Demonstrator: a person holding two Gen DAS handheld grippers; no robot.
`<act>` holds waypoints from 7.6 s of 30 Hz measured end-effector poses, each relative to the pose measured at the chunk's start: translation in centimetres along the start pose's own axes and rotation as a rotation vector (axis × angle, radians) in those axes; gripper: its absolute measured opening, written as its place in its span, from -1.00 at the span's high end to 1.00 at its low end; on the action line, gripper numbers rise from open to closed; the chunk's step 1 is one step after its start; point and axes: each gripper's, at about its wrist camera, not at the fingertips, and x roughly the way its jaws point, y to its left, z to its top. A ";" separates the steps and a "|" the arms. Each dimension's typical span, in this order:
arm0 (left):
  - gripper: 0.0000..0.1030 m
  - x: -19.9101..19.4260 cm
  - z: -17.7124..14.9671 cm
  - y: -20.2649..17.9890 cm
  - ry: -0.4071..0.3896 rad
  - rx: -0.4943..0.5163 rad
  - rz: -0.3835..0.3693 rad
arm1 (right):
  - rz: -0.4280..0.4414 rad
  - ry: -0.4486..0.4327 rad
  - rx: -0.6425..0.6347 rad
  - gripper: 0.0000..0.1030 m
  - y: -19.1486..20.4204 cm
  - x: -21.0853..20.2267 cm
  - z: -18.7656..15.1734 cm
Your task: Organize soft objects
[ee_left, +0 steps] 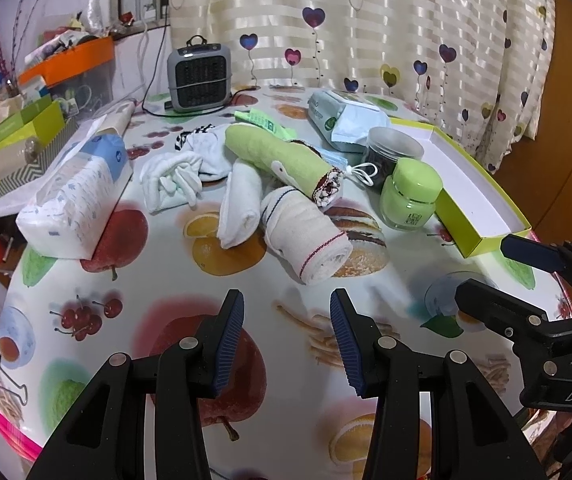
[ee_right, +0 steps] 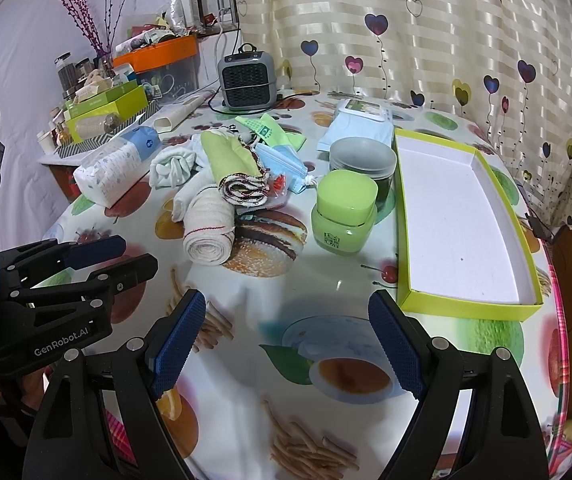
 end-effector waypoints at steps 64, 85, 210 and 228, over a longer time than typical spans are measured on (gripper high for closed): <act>0.14 1.7 1.3 6.1 -0.006 -0.105 0.007 | 0.123 0.054 -0.011 -0.63 3.7 5.7 3.7; 0.13 3.1 3.3 7.7 -0.022 -0.142 -0.034 | 0.219 0.135 0.009 -0.14 4.3 11.4 4.7; 0.74 9.7 10.9 -16.4 0.120 0.111 -0.527 | -0.140 0.027 0.279 0.08 -18.6 3.1 1.1; 0.56 8.8 10.8 -17.2 0.090 0.149 -0.483 | -0.182 -0.050 0.277 0.03 -18.5 0.4 0.7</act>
